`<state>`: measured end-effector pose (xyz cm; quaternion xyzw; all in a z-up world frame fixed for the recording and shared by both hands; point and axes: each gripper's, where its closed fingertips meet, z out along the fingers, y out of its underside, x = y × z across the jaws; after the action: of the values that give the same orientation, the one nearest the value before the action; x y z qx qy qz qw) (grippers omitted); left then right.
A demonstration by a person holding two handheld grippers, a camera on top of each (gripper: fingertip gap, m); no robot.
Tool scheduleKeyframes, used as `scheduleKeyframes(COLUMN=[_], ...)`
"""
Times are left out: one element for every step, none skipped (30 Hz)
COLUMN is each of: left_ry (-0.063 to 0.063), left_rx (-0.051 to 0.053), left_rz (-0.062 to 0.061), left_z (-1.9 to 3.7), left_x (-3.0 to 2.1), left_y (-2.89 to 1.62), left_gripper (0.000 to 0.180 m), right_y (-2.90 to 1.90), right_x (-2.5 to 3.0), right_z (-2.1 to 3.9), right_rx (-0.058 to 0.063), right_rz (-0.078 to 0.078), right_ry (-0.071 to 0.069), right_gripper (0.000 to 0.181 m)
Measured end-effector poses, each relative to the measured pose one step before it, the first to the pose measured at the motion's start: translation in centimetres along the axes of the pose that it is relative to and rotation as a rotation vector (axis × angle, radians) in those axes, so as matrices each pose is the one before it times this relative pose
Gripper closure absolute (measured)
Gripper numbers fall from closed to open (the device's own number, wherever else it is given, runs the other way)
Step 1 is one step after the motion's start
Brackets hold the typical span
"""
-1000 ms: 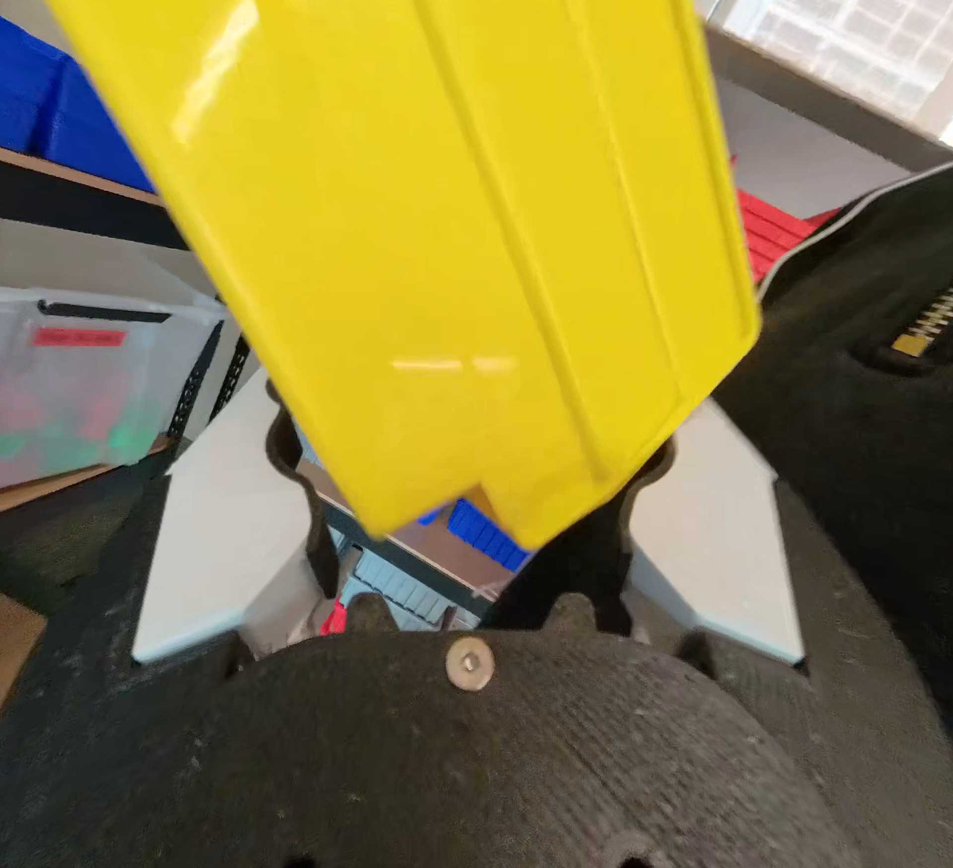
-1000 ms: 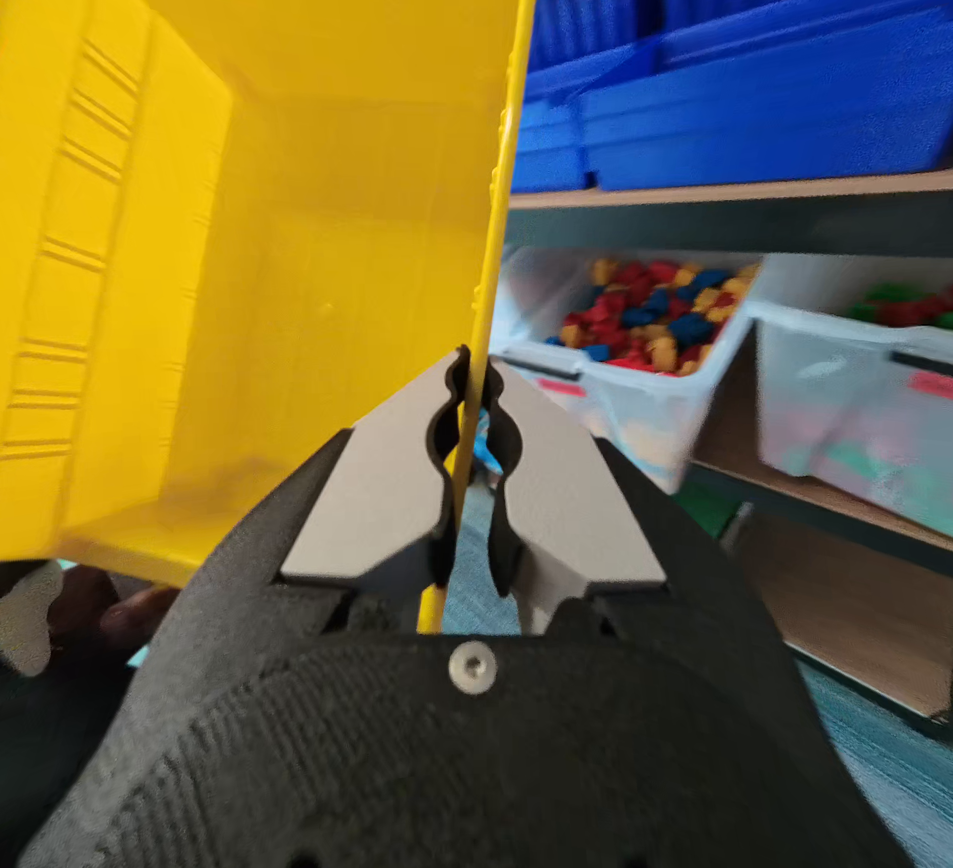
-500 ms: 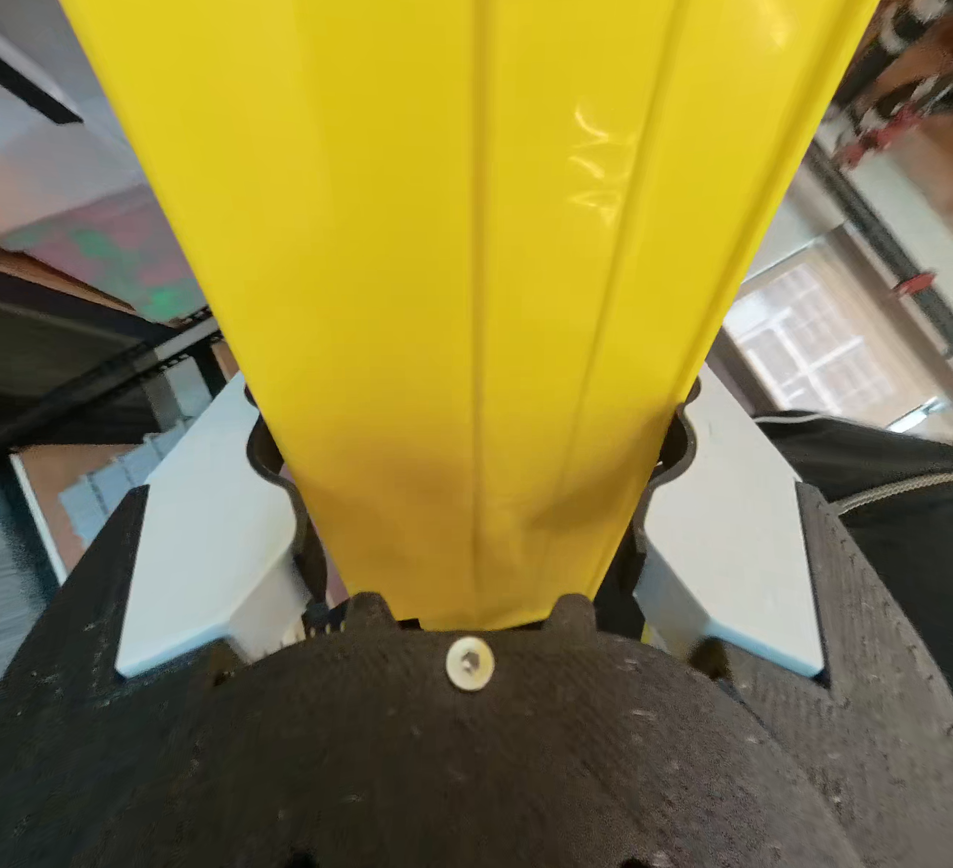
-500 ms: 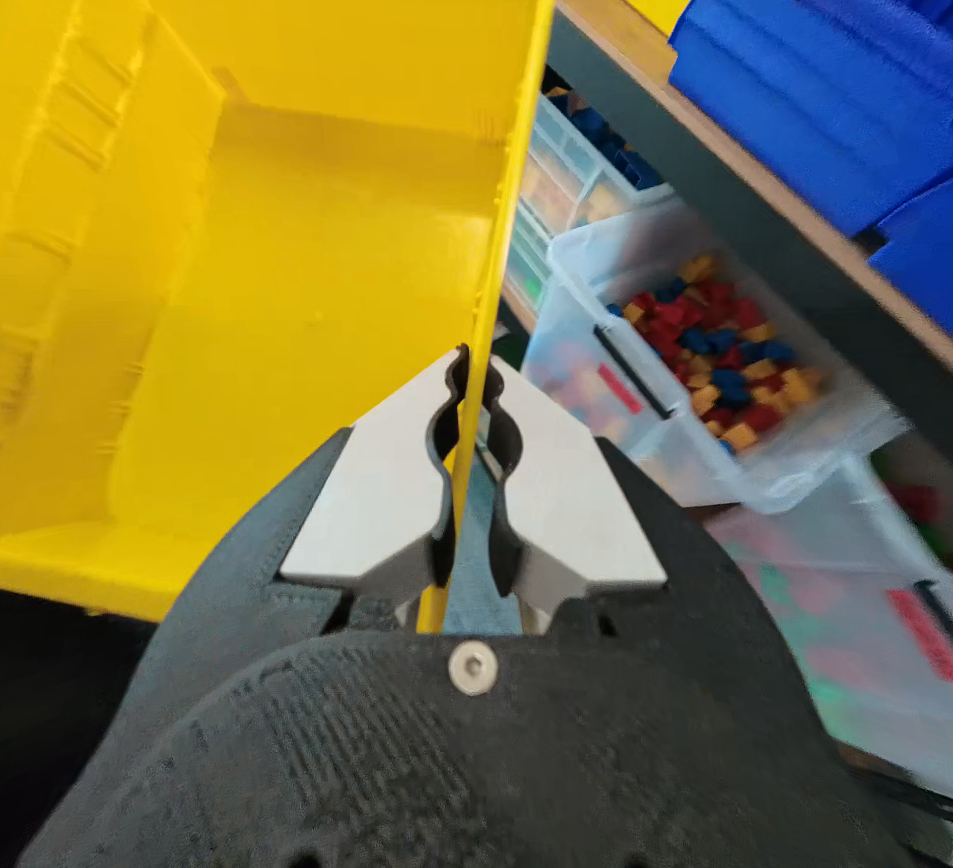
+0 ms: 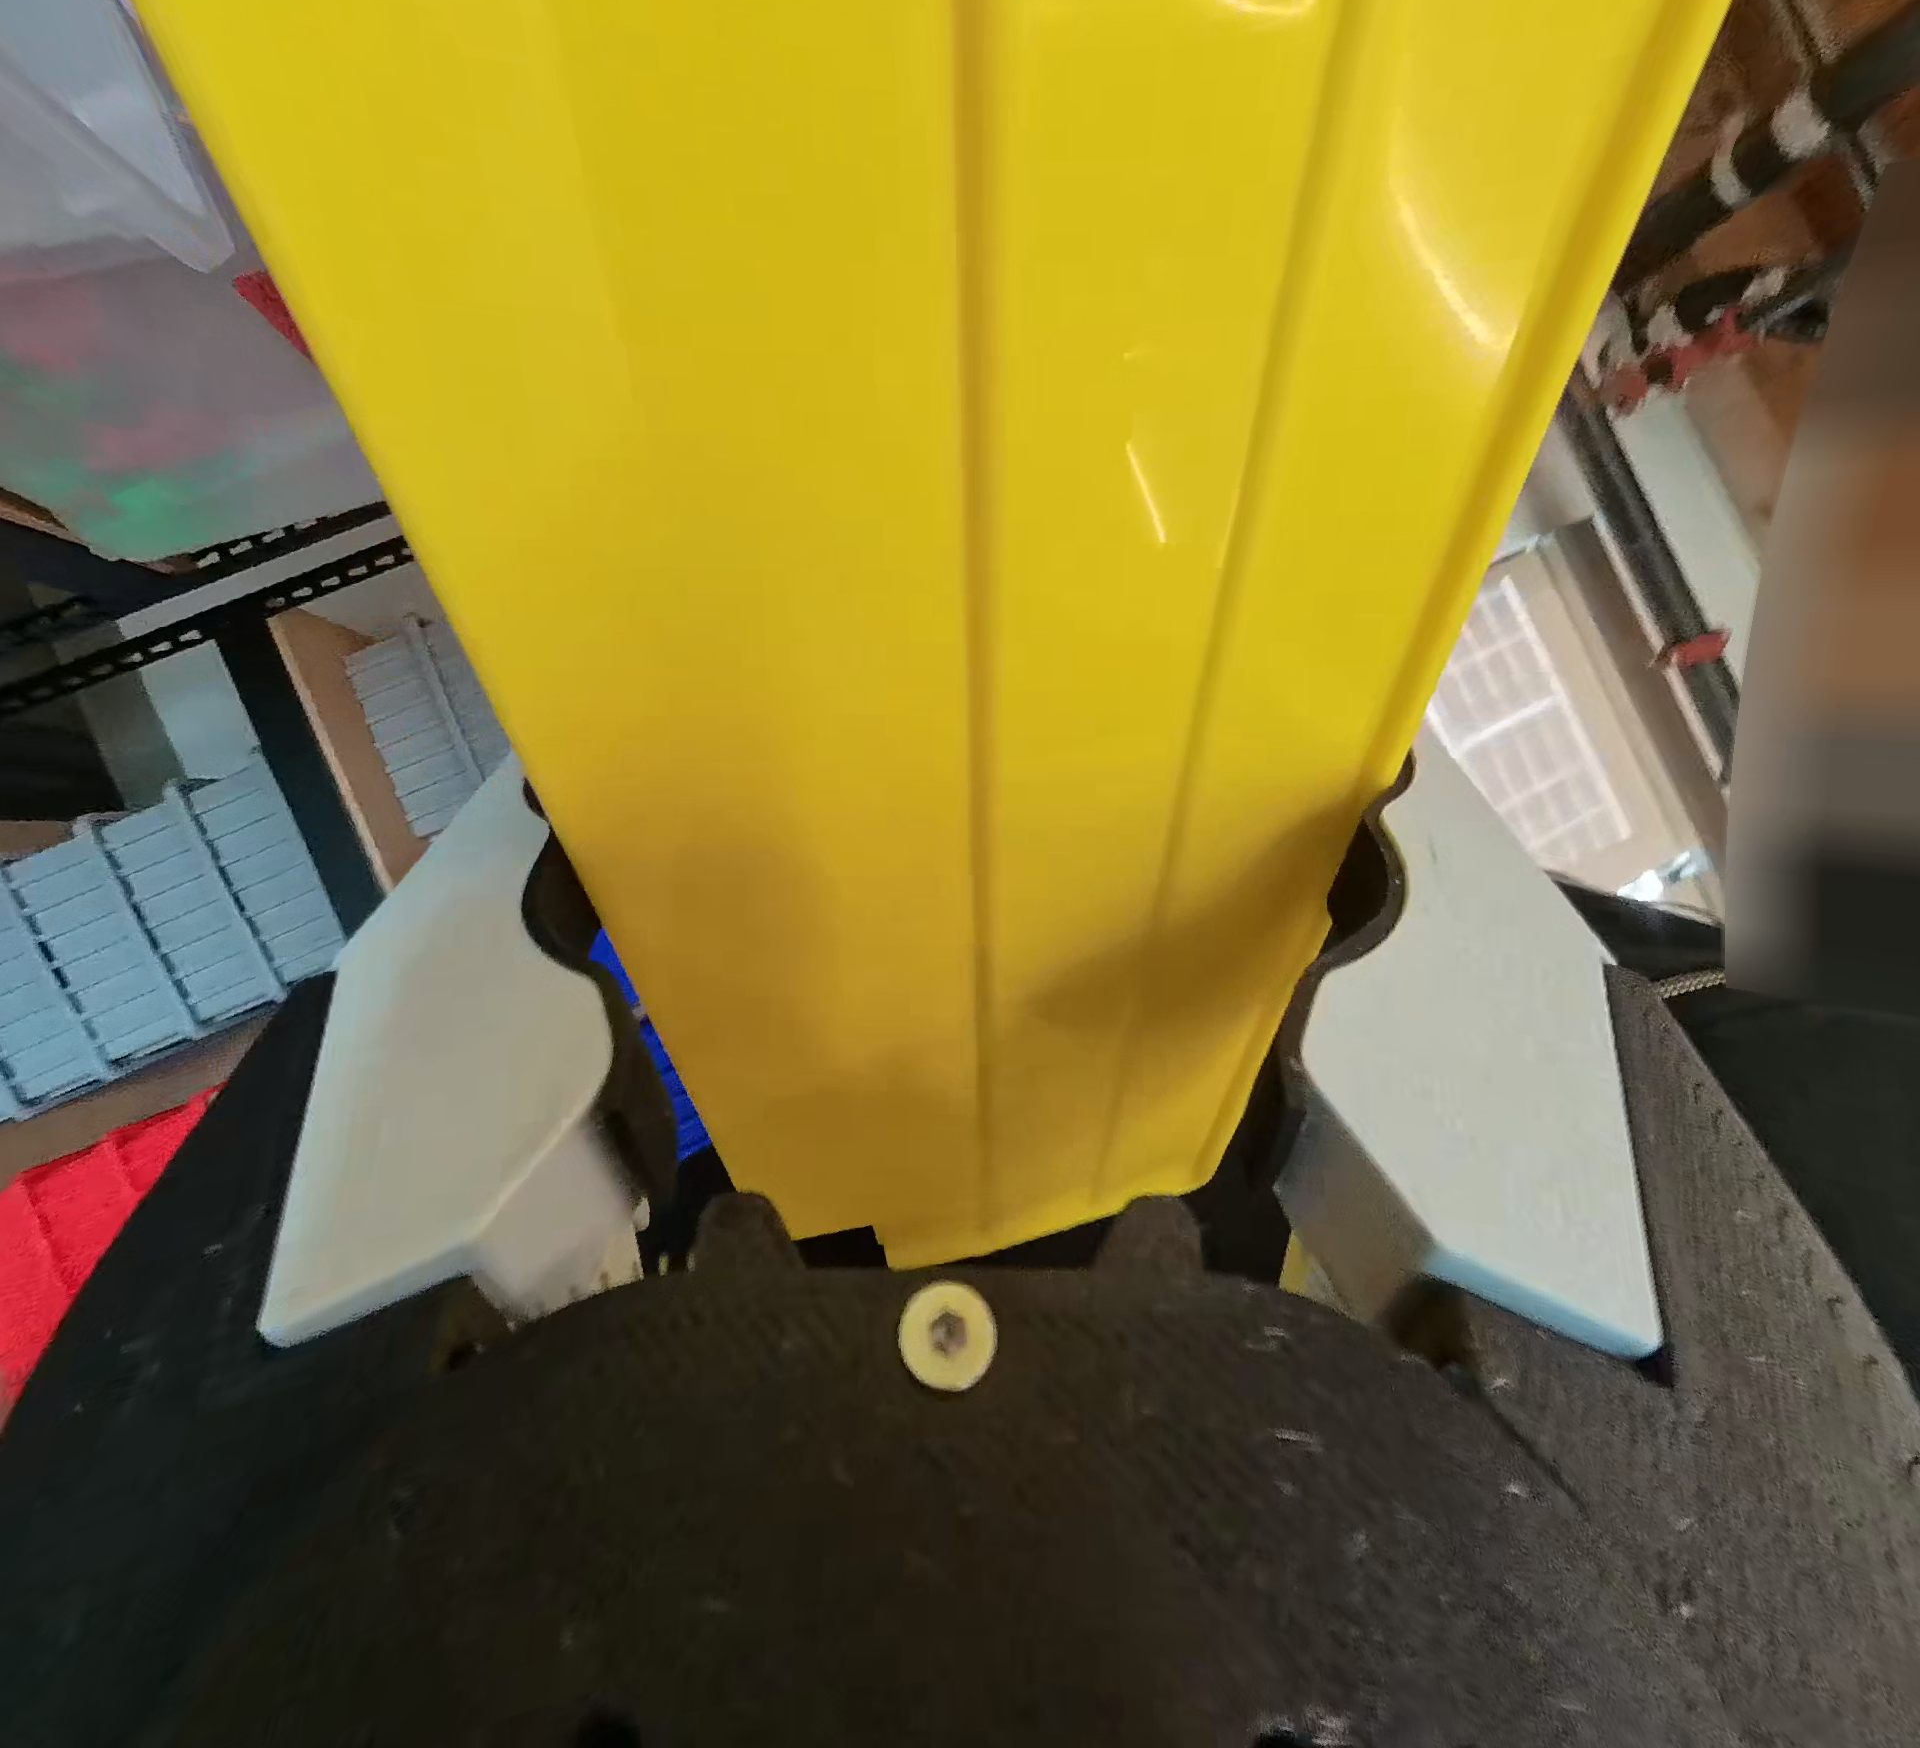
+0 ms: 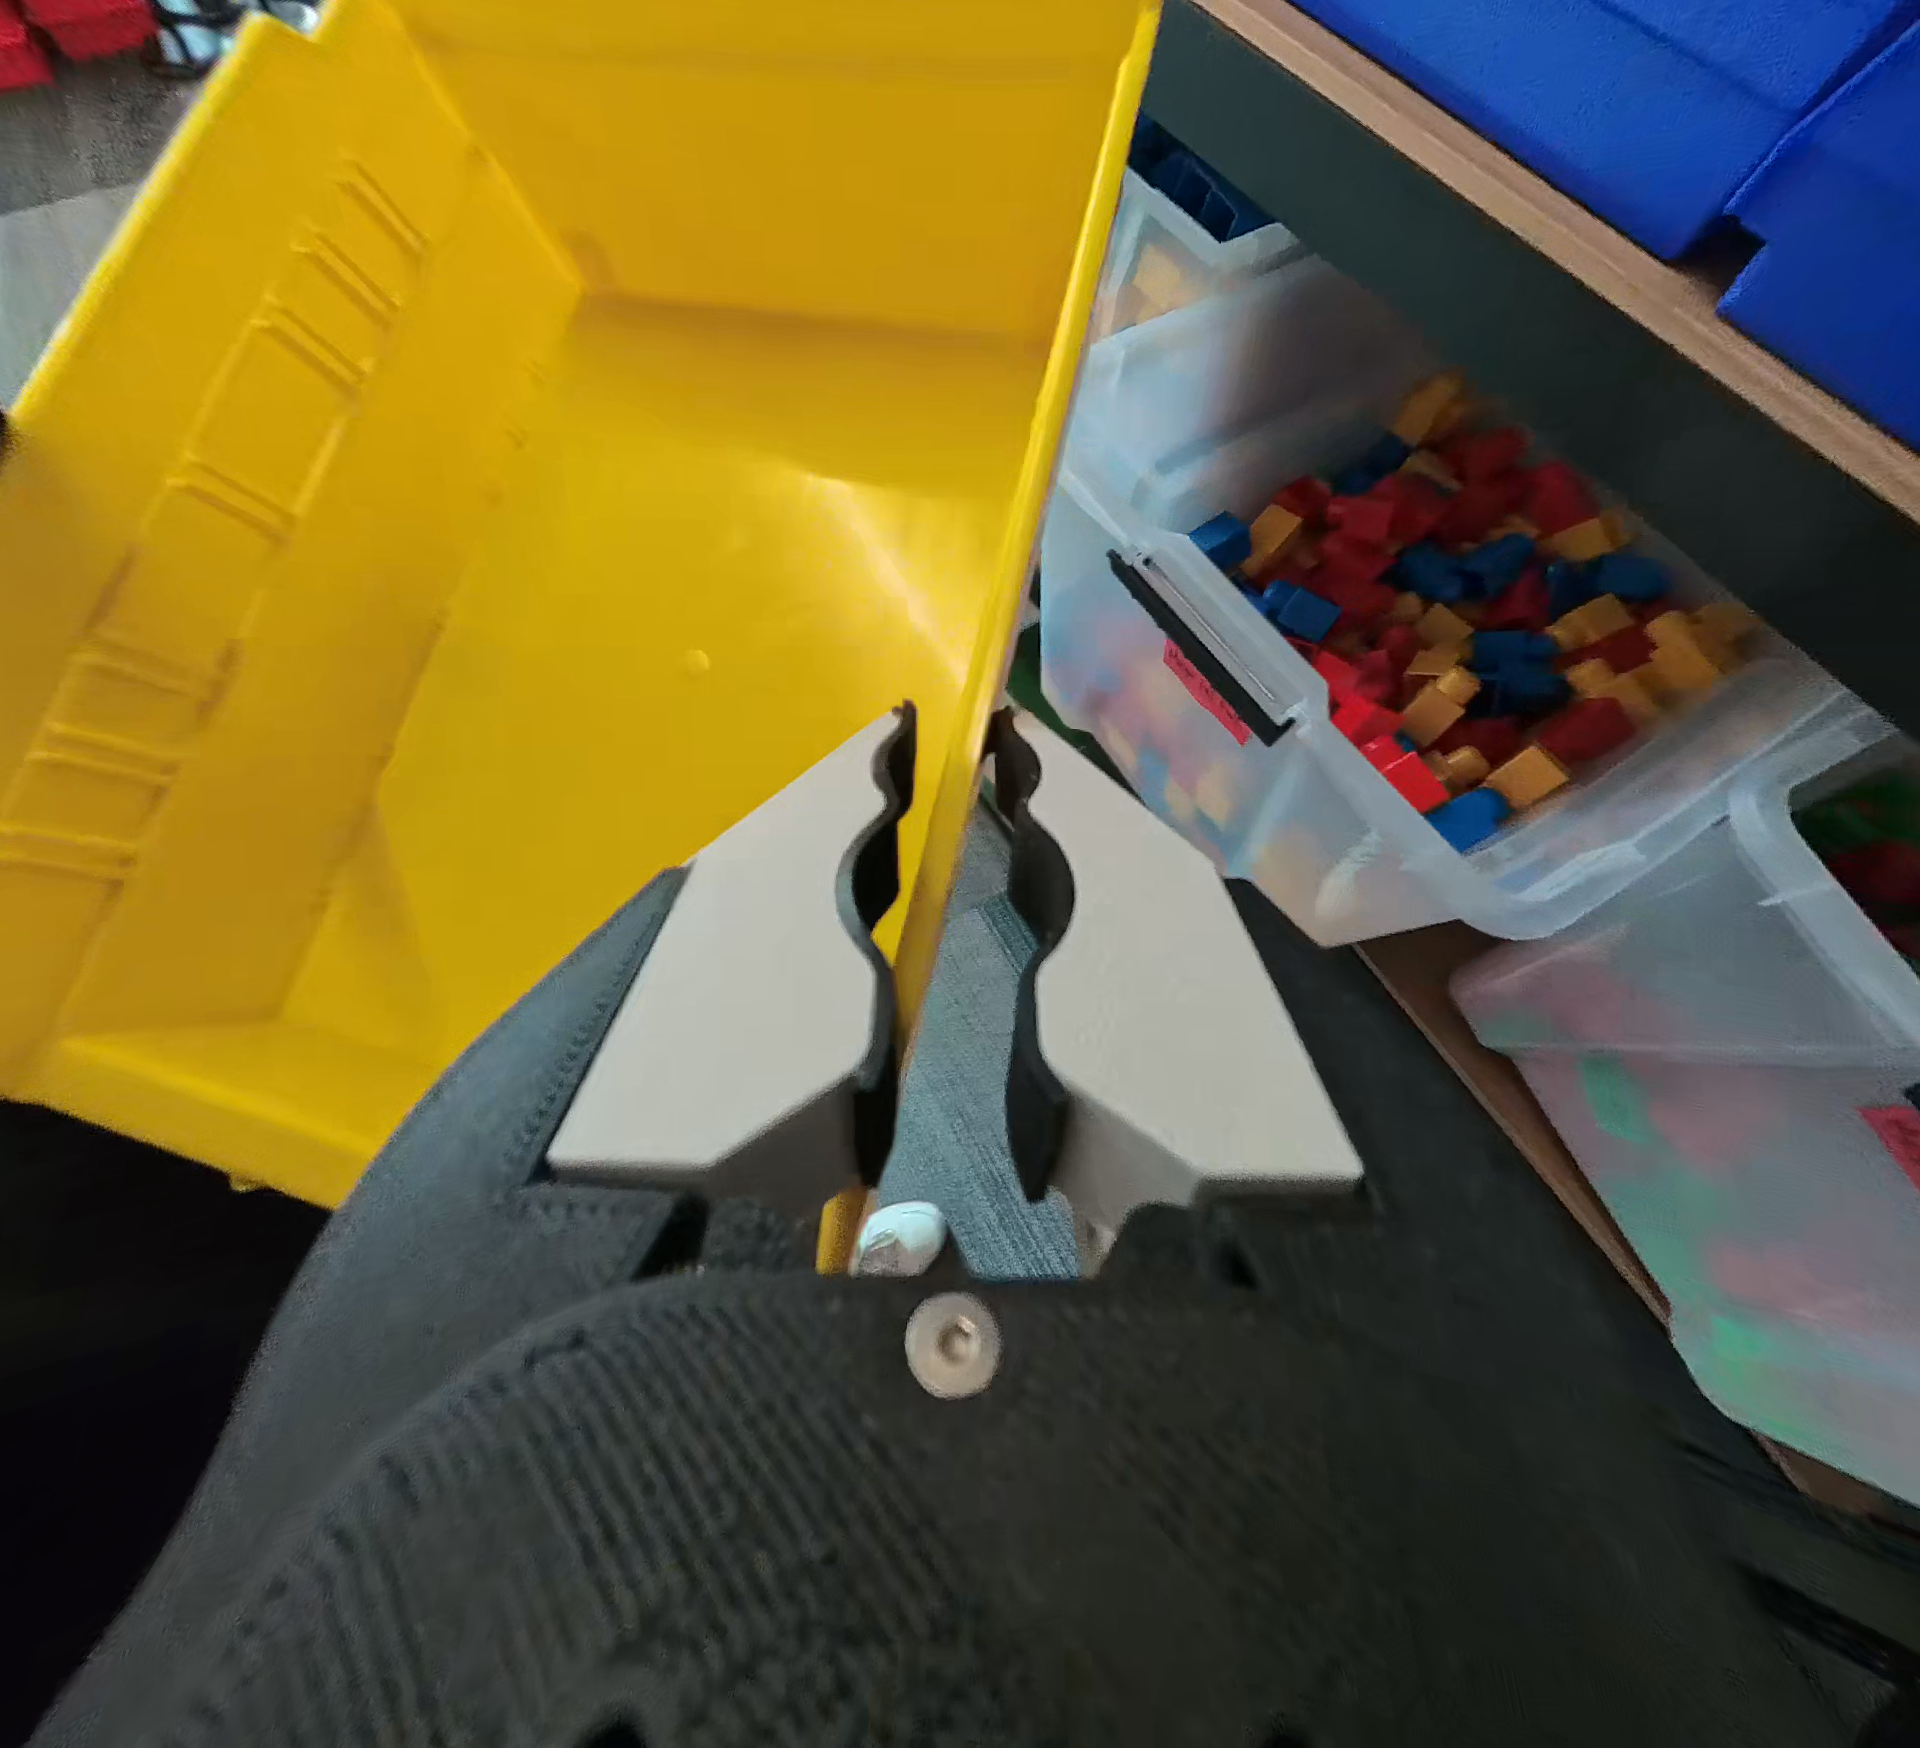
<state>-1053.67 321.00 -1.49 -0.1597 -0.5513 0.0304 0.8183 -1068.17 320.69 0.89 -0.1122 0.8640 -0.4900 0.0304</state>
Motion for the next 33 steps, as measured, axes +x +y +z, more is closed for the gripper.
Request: scheduleKeyframes(left_ry=[0.0017,0.0019,0.0036,0.0021,-0.0059,-0.0013,-0.0033,-0.0081,-0.0106,-0.0095,-0.0050,0.0000,0.0044,0.0059,0.0052,0.0013,-0.0043,-0.0090,-0.0106,-0.0096,-0.0066,-0.0026,0.0001,0.0009,0.0003,-0.0011,-0.0020,-0.0016,-0.0003,0.0014,0.0043,0.0077,0.0107], left_rx=[0.0190,0.0198,0.0263,0.0270,0.0243,0.0228,0.0228,0.0230,0.0227,0.0224,0.0246,0.0273,0.0320,0.0342,0.0347,0.0337,0.0304,0.0265,0.0262,0.0254,0.0242,0.0242,0.0251,0.0225,0.0205,0.0203,0.0165,0.0112,0.0071,0.0056,0.0036,-0.0011,-0.0054], left_rz=[-0.0206,-0.0212,-0.0215,-0.0197,-0.0140,-0.0093,-0.0039,0.0012,0.0066,0.0098,0.0094,0.0079,0.0064,0.0059,0.0081,0.0124,0.0177,0.0212,0.0231,0.0206,0.0140,0.0081,0.0048,0.0031,0.0028,0.0070,0.0119,0.0137,0.0116,0.0083,0.0047,0.0011,-0.0020], left_z=[0.450,0.453,0.384,0.367,0.353,0.279,0.283,0.215,0.202,0.126,0.087,0.011,-0.047,-0.092,-0.156,-0.066,-0.094,-0.119,-0.138,-0.113,-0.180,-0.154,-0.188,-0.212,-0.210,-0.145,-0.140,-0.070,-0.004,0.032,0.074,0.108,0.117], left_x=[-0.451,-0.518,-0.435,-0.427,-0.473,-0.326,-0.354,-0.266,-0.294,-0.191,-0.109,-0.001,0.103,0.150,0.175,0.153,0.092,0.098,0.031,0.051,0.038,0.023,0.071,0.008,-0.024,-0.030,-0.134,-0.179,-0.234,-0.278,-0.308,-0.335,-0.315], left_y=[-0.409,-0.462,-0.530,-0.520,-0.460,-0.408,-0.453,-0.401,-0.432,-0.397,-0.461,-0.488,-0.590,-0.648,-0.695,-0.693,-0.685,-0.720,-0.722,-0.729,-0.775,-0.771,-0.909,-0.919,-0.982,-1.137,-1.101,-1.114,-1.166,-1.258,-1.361,-1.414,-1.422], left_gripper=[0.035,0.035,0.035,0.035,0.036,0.035,0.035,0.035,0.036,0.037,0.037,0.040,0.040,0.037,0.037,0.037,0.038,0.037,0.037,0.037,0.037,0.037,0.038,0.038,0.037,0.038,0.038,0.038,0.038,0.038,0.038,0.038,0.038], right_y=[0.092,0.016,-0.151,-0.318,-0.547,-0.589,-0.559,-0.608,-0.636,-0.555,-0.430,-0.282,-0.095,0.124,0.285,0.437,0.606,0.750,0.802,0.778,0.652,0.426,0.152,-0.152,-0.456,-0.694,-0.861,-1.011,-1.097,-1.150,-1.205,-1.193,-1.178], right_x=[0.642,0.664,0.671,0.597,0.570,0.649,0.637,0.599,0.621,0.637,0.654,0.693,0.774,0.869,0.894,0.820,0.757,0.640,0.541,0.471,0.431,0.395,0.321,0.181,0.044,-0.061,-0.116,-0.089,-0.022,0.009,0.066,0.080,0.004], right_z=[0.232,0.254,0.250,0.136,-0.006,-0.061,-0.097,-0.162,-0.196,-0.179,-0.146,-0.095,-0.009,0.052,0.141,0.258,0.355,0.480,0.570,0.672,0.784,0.850,0.858,0.842,0.783,0.727,0.684,0.651,0.647,0.603,0.543,0.567,0.632], right_rx=[-0.0040,-0.0014,0.0058,0.0161,0.0290,0.0304,0.0275,0.0310,0.0336,0.0314,0.0263,0.0212,0.0145,0.0053,-0.0029,-0.0118,-0.0252,-0.0386,-0.0479,-0.0526,-0.0527,-0.0463,-0.0358,-0.0235,-0.0102,-0.0003,0.0056,0.0099,0.0133,0.0166,0.0206,0.0214,0.0189], right_rz=[0.0096,0.0092,0.0100,0.0111,0.0139,0.0144,0.0131,0.0148,0.0177,0.0186,0.0181,0.0177,0.0172,0.0186,0.0233,0.0295,0.0348,0.0350,0.0305,0.0213,0.0096,0.0005,-0.0075,-0.0153,-0.0198,-0.0222,-0.0231,-0.0225,-0.0215,-0.0199,-0.0171,-0.0115,0.0021], right_ry=[-0.0248,-0.0268,-0.0273,-0.0297,-0.0289,-0.0231,-0.0224,-0.0233,-0.0200,-0.0166,-0.0137,-0.0095,-0.0053,-0.0023,-0.0009,-0.0038,-0.0100,-0.0148,-0.0144,-0.0117,-0.0063,0.0031,0.0096,0.0099,0.0076,0.0042,0.0021,0.0029,0.0052,0.0053,0.0063,0.0076,0.0017], right_gripper=[0.164,0.161,0.159,0.163,0.162,0.162,0.162,0.160,0.157,0.156,0.154,0.151,0.148,0.144,0.139,0.131,0.124,0.119,0.112,0.106,0.103,0.103,0.105,0.106,0.107,0.108,0.110,0.111,0.115,0.120,0.128,0.137,0.142])
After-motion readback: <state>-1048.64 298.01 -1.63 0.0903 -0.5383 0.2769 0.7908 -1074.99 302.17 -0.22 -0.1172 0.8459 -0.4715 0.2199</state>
